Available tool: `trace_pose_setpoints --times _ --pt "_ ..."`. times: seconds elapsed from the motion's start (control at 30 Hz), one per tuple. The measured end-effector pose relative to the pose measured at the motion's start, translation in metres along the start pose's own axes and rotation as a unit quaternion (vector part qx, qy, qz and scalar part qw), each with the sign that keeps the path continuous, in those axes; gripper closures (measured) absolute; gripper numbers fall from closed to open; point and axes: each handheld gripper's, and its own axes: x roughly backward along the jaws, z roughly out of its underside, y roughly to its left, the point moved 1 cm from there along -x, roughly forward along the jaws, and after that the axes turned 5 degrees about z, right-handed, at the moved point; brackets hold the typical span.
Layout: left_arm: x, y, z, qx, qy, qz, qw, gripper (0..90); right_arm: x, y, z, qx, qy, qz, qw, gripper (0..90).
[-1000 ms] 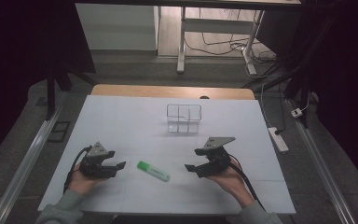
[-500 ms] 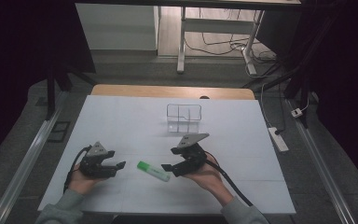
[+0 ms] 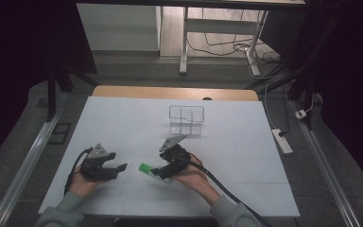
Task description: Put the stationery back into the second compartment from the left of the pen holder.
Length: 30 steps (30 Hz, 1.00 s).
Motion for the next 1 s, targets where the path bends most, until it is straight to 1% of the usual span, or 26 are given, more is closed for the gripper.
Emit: trace_pose_setpoints --times 0.07,0.17,0.2,0.27,0.4,0.43,0.53,0.57,0.63,0.67,0.73,0.8,0.87,0.9,0.93,1.0 --pt "0.000 0.000 0.000 0.000 0.001 -0.001 1.0000 32.6 -0.005 0.002 -0.002 0.001 0.000 -0.006 1.0000 30.8" --pt "0.000 0.000 0.001 0.000 0.001 -0.001 1.0000 32.5 -0.013 0.005 -0.004 0.010 0.011 -0.007 0.9999 31.6" --pt "0.000 0.001 0.001 0.000 0.001 -0.002 1.0000 32.5 -0.016 0.005 -0.004 0.012 0.011 -0.008 0.9998 32.0" --pt "0.000 0.001 0.001 0.000 0.001 -0.002 1.0000 32.5 -0.021 0.005 -0.004 0.019 0.019 -0.008 0.9996 32.9" --pt "0.000 0.002 0.002 0.000 0.002 -0.003 1.0000 32.5 -0.031 0.005 -0.002 0.024 0.035 -0.006 0.9991 34.4" --pt "0.000 0.002 0.002 0.000 0.002 -0.004 1.0000 32.5 -0.033 0.005 -0.002 0.023 0.038 -0.006 0.9990 35.0" --pt "-0.001 0.002 0.002 0.000 0.003 -0.004 1.0000 32.5 -0.038 0.008 -0.001 0.031 0.048 -0.002 0.9984 37.9" --pt "-0.001 0.002 0.002 0.002 0.003 -0.004 1.0000 32.5 -0.039 0.009 -0.001 0.032 0.050 0.000 0.9983 39.2" --pt "-0.001 0.002 0.003 0.003 0.003 -0.005 1.0000 32.5 -0.042 0.010 -0.001 0.045 0.049 0.008 0.9977 42.2" --pt "-0.001 0.002 0.003 0.003 0.003 -0.005 1.0000 32.5 -0.043 0.011 -0.001 0.048 0.051 0.006 0.9975 43.9" --pt "0.000 0.003 0.003 0.002 0.004 -0.005 1.0000 32.5 -0.046 0.014 0.000 0.058 0.056 0.012 0.9966 47.2" --pt "0.000 0.003 0.003 0.000 0.003 -0.005 1.0000 32.5 -0.046 0.016 0.000 0.066 0.058 0.024 0.9958 51.5" --pt "0.000 0.003 0.003 0.001 0.004 -0.006 1.0000 32.5 -0.047 0.016 0.000 0.070 0.057 0.028 0.9956 56.0" --pt "-0.001 0.003 0.003 0.001 0.004 -0.007 1.0000 32.5 -0.047 0.015 0.000 0.076 0.053 0.029 0.9953 59.7" --pt "-0.001 0.003 0.003 0.000 0.005 -0.008 1.0000 32.5 -0.047 0.017 0.000 0.072 0.056 0.029 0.9954 63.5" --pt "0.000 0.003 0.004 0.000 0.005 -0.009 1.0000 32.5 -0.047 0.018 -0.001 0.074 0.055 0.029 0.9953 65.6"
